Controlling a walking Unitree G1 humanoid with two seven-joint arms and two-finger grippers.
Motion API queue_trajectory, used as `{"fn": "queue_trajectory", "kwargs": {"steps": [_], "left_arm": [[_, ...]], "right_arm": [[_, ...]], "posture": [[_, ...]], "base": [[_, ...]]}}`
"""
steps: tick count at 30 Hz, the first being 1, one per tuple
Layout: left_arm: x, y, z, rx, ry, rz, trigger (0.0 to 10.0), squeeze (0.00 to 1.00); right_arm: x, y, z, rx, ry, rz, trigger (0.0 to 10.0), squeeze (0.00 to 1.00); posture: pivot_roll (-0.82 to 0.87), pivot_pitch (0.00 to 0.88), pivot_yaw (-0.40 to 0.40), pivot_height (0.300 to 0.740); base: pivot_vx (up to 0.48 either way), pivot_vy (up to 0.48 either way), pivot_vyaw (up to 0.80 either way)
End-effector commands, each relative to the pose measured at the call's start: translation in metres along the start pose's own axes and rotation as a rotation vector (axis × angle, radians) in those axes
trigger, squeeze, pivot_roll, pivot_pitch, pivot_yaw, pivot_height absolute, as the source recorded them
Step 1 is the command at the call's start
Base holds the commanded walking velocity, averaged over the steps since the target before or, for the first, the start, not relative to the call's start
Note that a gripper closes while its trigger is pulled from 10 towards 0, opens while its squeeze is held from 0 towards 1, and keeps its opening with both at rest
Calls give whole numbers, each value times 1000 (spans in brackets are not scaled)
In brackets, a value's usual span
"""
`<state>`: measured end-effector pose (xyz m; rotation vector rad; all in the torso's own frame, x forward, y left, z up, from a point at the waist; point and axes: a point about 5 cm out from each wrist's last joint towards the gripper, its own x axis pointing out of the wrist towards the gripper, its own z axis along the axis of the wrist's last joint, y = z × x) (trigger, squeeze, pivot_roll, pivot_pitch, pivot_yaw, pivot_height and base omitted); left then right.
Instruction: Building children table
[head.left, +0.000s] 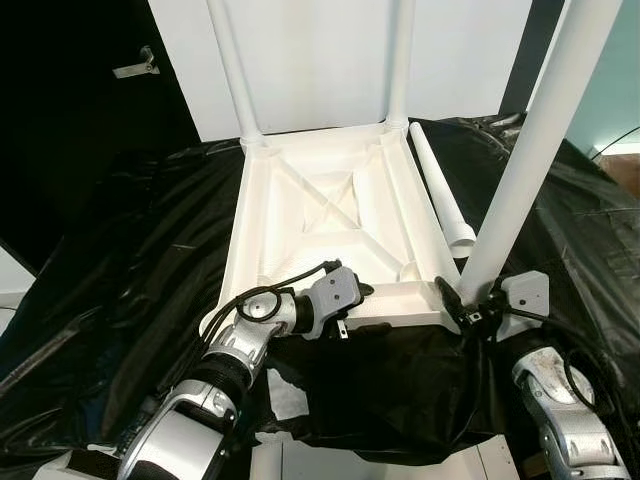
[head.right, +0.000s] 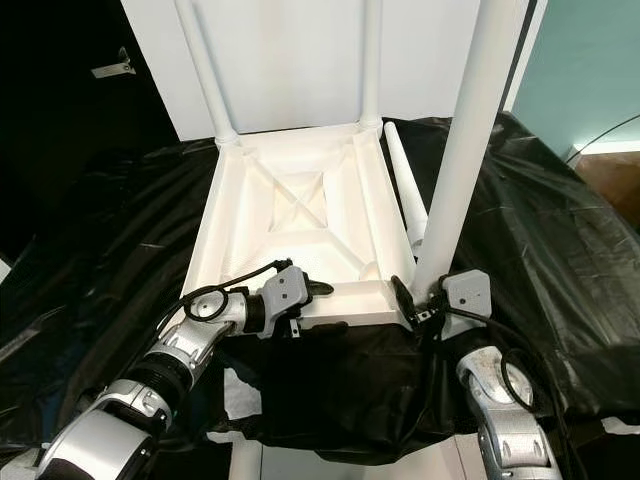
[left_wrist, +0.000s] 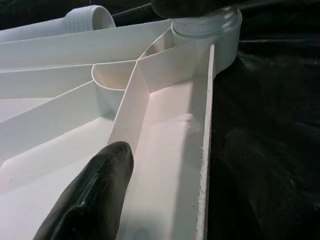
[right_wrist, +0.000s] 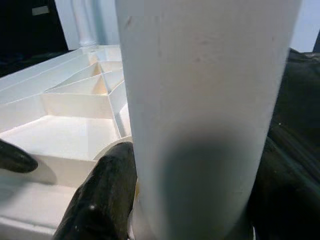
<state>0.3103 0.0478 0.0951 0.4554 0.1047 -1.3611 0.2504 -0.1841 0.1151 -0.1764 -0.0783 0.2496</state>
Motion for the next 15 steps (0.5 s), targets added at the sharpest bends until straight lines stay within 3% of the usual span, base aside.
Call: {"fn": "queue_trajectory", "kwargs": {"steps": [1,4,5,6,7,8,9,10,11,15], "left_arm": [[2,-29,-27,-63,93,-162,10000,0],[0,-35,-25,-44,79,-238,9686,0],[-1,-37,-25,-34,94,-273,6588,0],[-1,-37,-25,-34,94,-273,6588,0],[0,-38,-27,-42,107,-288,3686,0],[0,-39,-28,-49,115,-296,3686,0],[0,-41,-29,-55,128,-297,1176,0],[1,-41,-30,-54,143,-287,3529,0],[2,-40,-33,-59,165,-264,10000,0],[5,-37,-37,-91,215,-207,10000,0]], "right_arm": [[0,27,-19,86,90,81,0,0],[4,23,-17,74,86,55,0,0],[7,20,-15,64,81,46,0,0],[7,20,-15,64,81,46,0,0],[8,19,-14,61,78,43,0,0],[9,19,-14,60,76,41,0,0],[10,19,-13,58,75,38,0,0],[10,19,-13,56,73,37,0,0],[10,19,-13,55,72,37,0,0],[11,20,-12,55,69,36,0,0]], "posture": [[-172,37,84,740],[-173,36,84,740],[-175,34,83,740],[-175,34,83,740],[-173,33,80,740],[-173,32,80,740],[-173,32,80,740],[-173,32,80,740],[-172,30,76,740],[-172,30,76,740]], "base": [[0,0,0],[0,0,0],[0,0,0],[0,0,0],[0,0,0],[0,0,0],[0,0,0],[0,0,0],[0,0,0],[0,0,0]]}}
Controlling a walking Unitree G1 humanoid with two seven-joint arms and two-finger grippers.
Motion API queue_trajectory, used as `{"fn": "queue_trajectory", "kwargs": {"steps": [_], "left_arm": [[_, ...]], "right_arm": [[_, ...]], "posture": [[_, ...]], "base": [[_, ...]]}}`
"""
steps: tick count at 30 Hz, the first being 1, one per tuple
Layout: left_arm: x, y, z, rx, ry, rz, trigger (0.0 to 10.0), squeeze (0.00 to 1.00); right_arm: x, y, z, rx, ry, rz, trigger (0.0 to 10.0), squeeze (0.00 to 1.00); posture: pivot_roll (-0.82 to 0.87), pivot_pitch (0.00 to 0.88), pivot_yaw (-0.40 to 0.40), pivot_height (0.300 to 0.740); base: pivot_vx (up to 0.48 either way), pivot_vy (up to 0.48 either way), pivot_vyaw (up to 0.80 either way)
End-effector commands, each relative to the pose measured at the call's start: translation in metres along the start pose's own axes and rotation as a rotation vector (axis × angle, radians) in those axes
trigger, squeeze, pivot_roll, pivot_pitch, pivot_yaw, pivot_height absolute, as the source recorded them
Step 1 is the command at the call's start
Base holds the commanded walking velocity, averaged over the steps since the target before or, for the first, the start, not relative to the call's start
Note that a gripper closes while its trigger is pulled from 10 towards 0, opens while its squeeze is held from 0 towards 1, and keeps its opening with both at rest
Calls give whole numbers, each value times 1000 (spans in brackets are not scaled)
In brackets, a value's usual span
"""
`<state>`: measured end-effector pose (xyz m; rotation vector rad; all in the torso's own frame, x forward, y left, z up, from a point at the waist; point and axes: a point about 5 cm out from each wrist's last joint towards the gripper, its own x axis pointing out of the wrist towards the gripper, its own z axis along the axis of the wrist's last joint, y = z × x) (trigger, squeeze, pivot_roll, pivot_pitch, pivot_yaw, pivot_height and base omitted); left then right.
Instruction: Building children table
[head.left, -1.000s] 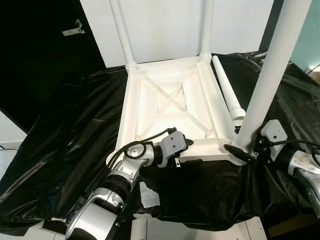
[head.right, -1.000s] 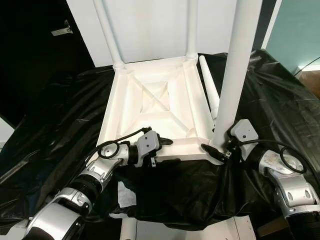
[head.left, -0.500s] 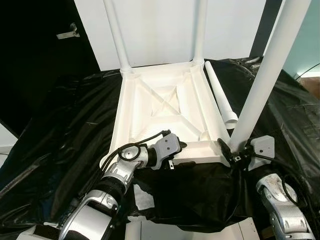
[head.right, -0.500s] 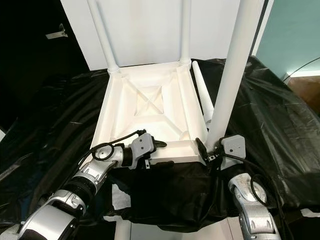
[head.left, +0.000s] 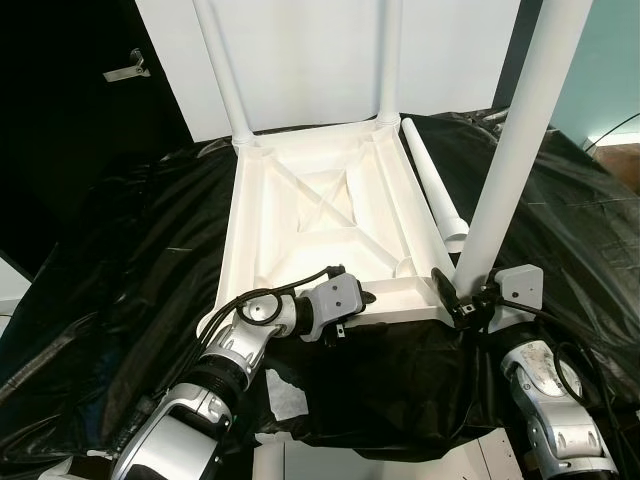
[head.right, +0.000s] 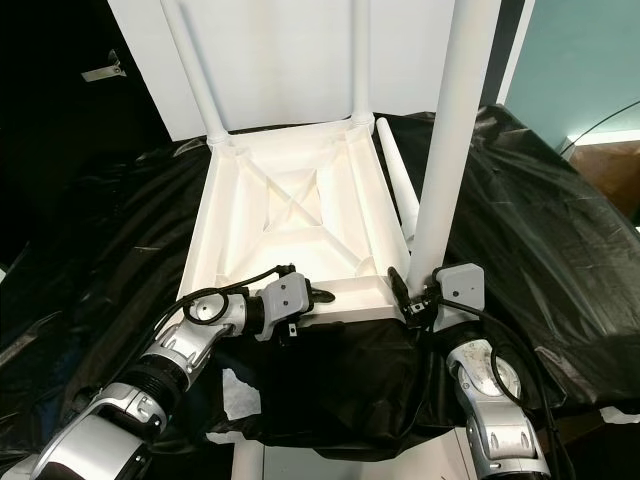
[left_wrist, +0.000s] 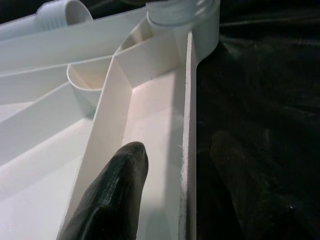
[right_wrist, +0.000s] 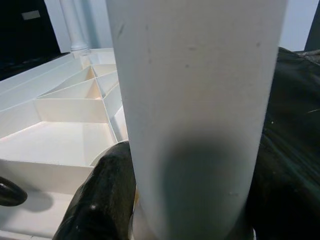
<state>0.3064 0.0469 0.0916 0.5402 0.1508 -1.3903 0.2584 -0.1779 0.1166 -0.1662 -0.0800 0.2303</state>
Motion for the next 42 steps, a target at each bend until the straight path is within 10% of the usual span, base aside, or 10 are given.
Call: {"fn": "queue_trajectory", "kwargs": {"steps": [1,15,16,18,22,24,25,27,28,42], "left_arm": [[8,-33,-34,-126,134,-172,10000,0],[18,-36,-47,-261,333,-144,10000,0],[19,-42,-52,-283,397,-171,4549,0],[19,-42,-52,-283,397,-171,4549,0],[22,-47,-51,-300,412,-209,0,0],[22,-47,-51,-300,412,-209,0,0],[25,-45,-47,-301,386,-190,0,0],[25,-45,-47,-301,386,-190,0,0],[28,-43,-43,-296,362,-173,10000,0],[34,-34,-18,-435,100,-120,10000,0]], "right_arm": [[2,16,-14,45,71,56,0,0],[3,15,-10,32,60,47,2471,0],[3,15,-10,27,60,45,5098,0],[3,15,-10,27,60,45,5098,0],[2,13,-10,22,64,39,5608,0],[2,13,-10,22,64,39,5608,0],[2,13,-11,20,68,32,10000,0],[2,13,-11,20,68,32,10000,0],[3,13,-12,23,73,21,10000,0],[0,39,-16,249,56,-233,10000,0]], "posture": [[-172,30,76,740],[-182,39,79,740],[-185,39,82,740],[-185,39,82,740],[-186,38,83,740],[-186,38,83,740],[-185,36,82,740],[-185,36,82,740],[-184,35,82,740],[-182,32,75,740]], "base": [[0,0,0],[0,0,0],[0,0,0],[0,0,0],[0,0,0],[0,0,0],[0,0,0],[0,0,0],[0,0,0],[0,0,0]]}}
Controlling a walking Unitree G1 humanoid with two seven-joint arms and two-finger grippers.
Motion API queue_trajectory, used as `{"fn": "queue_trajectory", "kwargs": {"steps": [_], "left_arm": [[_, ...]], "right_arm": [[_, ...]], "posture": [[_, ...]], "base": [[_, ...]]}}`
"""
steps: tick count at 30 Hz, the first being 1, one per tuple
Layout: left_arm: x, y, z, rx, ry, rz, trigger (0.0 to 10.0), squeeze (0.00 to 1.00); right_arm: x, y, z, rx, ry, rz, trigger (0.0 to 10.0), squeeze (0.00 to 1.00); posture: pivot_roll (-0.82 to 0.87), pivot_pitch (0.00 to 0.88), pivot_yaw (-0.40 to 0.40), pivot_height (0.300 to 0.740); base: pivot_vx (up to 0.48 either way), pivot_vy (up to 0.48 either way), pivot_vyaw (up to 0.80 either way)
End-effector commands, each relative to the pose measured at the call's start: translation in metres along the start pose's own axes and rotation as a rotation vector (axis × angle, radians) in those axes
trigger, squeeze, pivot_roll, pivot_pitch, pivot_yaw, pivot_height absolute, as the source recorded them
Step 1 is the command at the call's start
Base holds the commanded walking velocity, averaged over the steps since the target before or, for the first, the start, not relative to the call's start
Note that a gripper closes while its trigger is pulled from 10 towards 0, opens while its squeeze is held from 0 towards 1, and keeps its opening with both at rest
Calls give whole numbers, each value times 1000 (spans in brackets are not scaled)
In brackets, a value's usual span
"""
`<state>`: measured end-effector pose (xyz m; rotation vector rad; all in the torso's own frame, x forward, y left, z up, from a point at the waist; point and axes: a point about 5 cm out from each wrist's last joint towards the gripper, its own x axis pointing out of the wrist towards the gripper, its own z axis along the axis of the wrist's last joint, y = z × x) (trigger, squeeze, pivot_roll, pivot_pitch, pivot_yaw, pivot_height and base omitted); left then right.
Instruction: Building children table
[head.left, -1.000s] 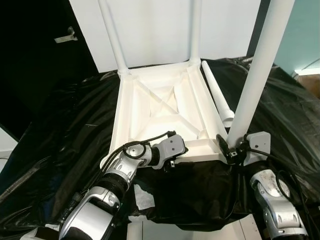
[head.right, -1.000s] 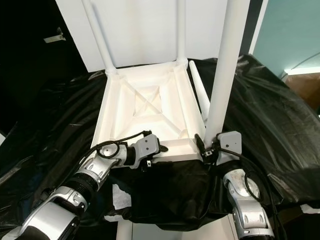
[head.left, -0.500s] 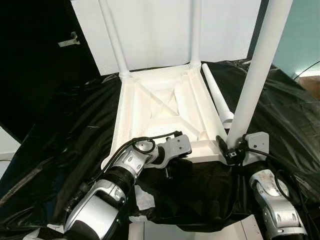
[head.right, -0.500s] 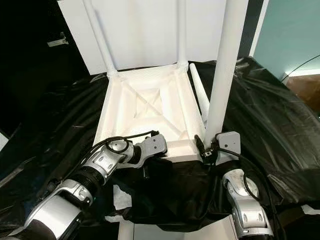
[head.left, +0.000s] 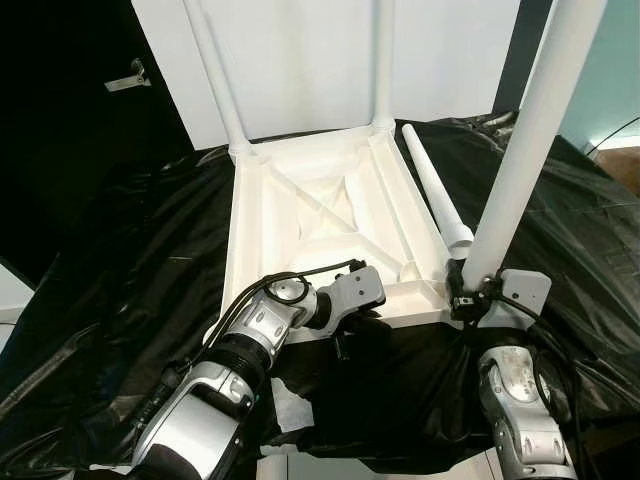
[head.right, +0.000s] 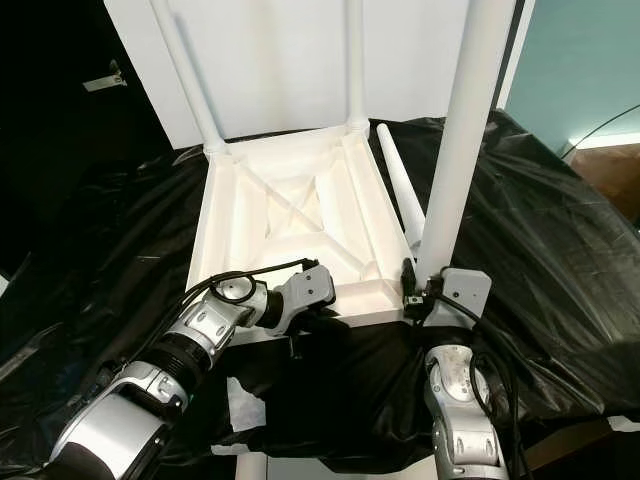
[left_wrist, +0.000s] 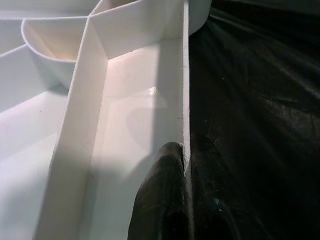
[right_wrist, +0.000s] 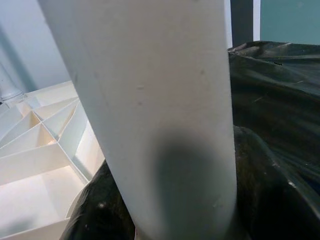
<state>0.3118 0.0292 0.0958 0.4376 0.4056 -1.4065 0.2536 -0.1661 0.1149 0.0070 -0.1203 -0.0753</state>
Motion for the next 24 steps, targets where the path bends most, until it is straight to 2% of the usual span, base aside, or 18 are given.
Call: {"fn": "queue_trajectory", "kwargs": {"steps": [1,3,5,7,12,14,15,16,22,23,24], "left_arm": [[24,-29,-34,-246,-21,-44,10000,0],[22,-27,-35,-272,-25,-36,10000,0],[22,-27,-35,-272,-25,-36,10000,0],[18,-28,-38,-282,-19,-39,10000,0],[14,-29,-41,-299,-16,-48,10000,0],[9,-29,-47,-325,-18,-43,10000,0],[9,-29,-47,-325,-18,-43,10000,0],[7,-30,-49,-332,-21,-45,10000,0],[6,-32,-51,-333,-24,-55,10000,0],[6,-32,-50,-330,-25,-59,10000,0],[6,-31,-50,-327,-27,-60,10000,0]], "right_arm": [[-6,27,-22,101,127,130,10000,0],[-6,38,-26,115,176,240,10000,0],[-6,38,-26,115,176,240,10000,0],[-7,44,-32,103,228,297,10000,0],[-5,41,-32,78,243,300,10000,0],[-4,31,-31,7,242,303,10000,0],[-4,31,-31,7,242,303,10000,0],[-4,25,-29,-19,232,316,10000,1000],[-3,10,-14,-111,172,390,10000,1000],[-2,7,-10,-138,156,410,10000,239],[-1,3,-6,-165,135,431,10000,0]], "posture": [[-185,33,76,740],[-188,35,79,740],[-188,35,79,740],[-183,36,75,740],[-181,37,73,740],[-181,37,72,740],[-181,37,72,740],[-181,37,71,740],[-186,36,67,740],[-185,36,66,740],[-186,34,62,740]], "base": [[0,0,0],[0,0,0],[0,0,0],[0,0,0],[0,0,0],[0,0,0],[0,0,0],[0,0,0],[0,0,0],[0,0,0],[0,0,0]]}}
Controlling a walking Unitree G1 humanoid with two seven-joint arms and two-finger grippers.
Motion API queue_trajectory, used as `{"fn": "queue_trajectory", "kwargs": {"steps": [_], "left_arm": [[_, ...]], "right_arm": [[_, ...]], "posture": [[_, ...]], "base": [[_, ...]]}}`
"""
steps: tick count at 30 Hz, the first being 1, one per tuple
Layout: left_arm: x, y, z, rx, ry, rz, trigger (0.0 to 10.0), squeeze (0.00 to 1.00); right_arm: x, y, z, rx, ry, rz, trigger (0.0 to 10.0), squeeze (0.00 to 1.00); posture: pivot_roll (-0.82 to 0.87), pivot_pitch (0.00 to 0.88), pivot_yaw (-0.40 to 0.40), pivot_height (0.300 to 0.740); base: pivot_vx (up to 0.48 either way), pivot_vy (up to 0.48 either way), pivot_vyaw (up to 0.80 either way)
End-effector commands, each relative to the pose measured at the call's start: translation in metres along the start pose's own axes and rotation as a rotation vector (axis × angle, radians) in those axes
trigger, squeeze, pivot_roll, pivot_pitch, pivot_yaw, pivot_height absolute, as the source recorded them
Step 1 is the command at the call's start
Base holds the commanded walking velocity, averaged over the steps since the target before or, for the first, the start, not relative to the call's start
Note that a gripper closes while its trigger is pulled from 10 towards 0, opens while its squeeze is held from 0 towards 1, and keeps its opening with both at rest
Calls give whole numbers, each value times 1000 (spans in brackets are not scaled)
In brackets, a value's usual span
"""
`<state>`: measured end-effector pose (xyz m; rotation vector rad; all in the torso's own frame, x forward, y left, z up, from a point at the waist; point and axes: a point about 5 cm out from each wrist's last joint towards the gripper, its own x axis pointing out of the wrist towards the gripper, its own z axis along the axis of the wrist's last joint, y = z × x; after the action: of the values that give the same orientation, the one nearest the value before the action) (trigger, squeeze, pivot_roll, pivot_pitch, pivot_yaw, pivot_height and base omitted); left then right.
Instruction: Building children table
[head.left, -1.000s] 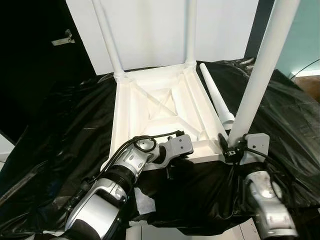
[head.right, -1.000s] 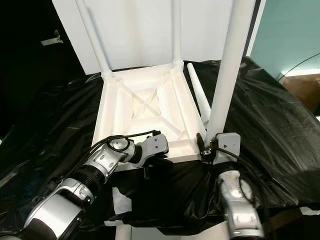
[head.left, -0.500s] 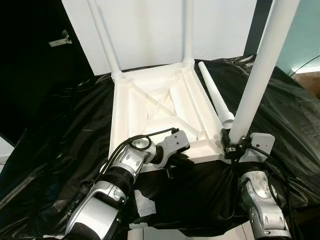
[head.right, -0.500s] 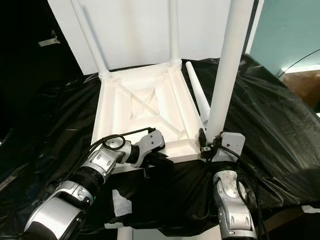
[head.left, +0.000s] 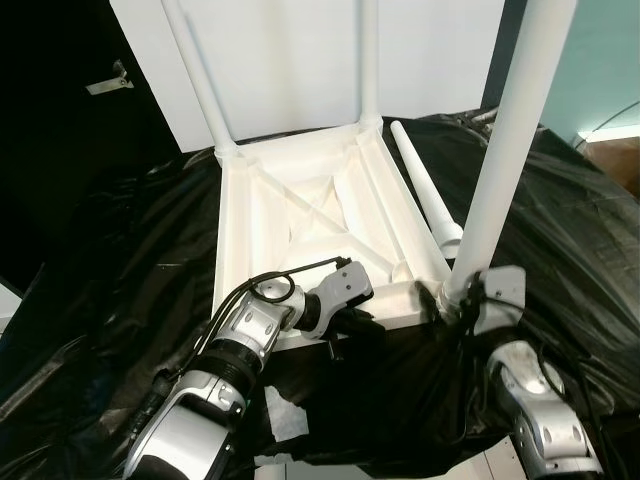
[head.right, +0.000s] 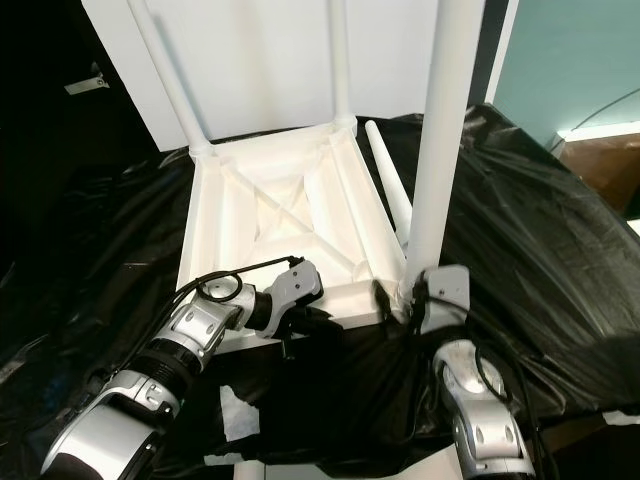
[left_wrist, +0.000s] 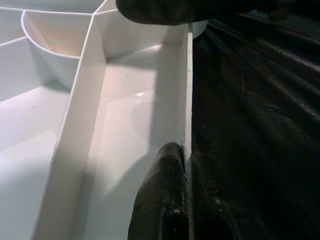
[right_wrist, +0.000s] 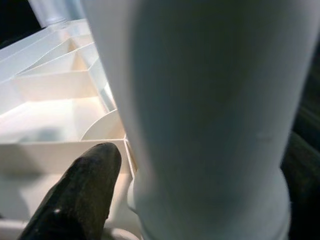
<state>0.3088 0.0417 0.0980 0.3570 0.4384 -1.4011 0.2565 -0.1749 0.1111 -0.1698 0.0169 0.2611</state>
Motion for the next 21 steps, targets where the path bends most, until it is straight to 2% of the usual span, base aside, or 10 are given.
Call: {"fn": "queue_trajectory", "kwargs": {"steps": [1,4,5,7,8,14,15,18,21], "left_arm": [[18,-26,-47,-252,-2,-47,10000,0],[17,-26,-46,-248,-3,-47,10000,0],[17,-27,-45,-242,-1,-52,10000,0],[17,-27,-46,-240,0,-54,10000,0],[16,-28,-46,-237,3,-58,10000,0],[16,-28,-46,-234,3,-58,10000,0],[16,-28,-46,-235,2,-56,10000,0],[15,-29,-47,-239,0,-55,10000,0],[14,-29,-48,-241,0,-53,10000,0]], "right_arm": [[-1,9,3,-28,-11,97,10000,0],[-2,0,11,-67,-46,146,10000,0],[-3,-11,18,-120,-65,223,10000,0],[-3,-14,20,-136,-65,244,10000,0],[-1,-19,21,-176,-55,295,10000,0],[2,-24,22,-214,-26,360,10000,0],[2,-24,20,-209,-9,387,0,0],[0,-24,15,-187,38,450,0,0],[-2,-26,11,-172,58,457,0,0]], "posture": [[-186,34,62,740],[-186,34,60,740],[-187,30,58,740],[-186,29,58,740],[-181,27,55,740],[-178,26,54,740],[-163,23,51,740],[-160,23,50,740],[-160,23,52,740]], "base": [[0,0,0],[0,0,0],[0,0,0],[0,0,0],[0,0,0],[0,0,0],[0,0,0],[0,0,0],[0,0,0]]}}
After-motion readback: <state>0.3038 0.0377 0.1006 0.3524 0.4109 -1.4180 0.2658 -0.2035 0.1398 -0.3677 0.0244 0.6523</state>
